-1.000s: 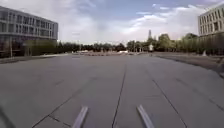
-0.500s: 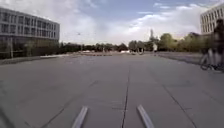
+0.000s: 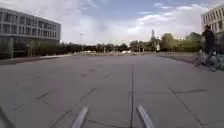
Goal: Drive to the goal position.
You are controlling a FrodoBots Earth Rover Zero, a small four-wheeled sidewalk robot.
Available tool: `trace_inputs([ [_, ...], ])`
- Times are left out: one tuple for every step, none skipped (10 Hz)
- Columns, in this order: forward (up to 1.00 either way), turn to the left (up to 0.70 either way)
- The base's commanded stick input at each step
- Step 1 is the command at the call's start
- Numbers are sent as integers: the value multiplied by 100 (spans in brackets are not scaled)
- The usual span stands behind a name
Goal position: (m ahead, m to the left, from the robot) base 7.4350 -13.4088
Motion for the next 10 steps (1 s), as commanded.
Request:
trace_inputs([
  [70, -14],
  [70, -14],
  [70, -14],
  [70, -14],
  [70, -14],
  [70, -14],
  [70, -14],
  [70, -14],
  [70, -14],
  [70, -14],
])
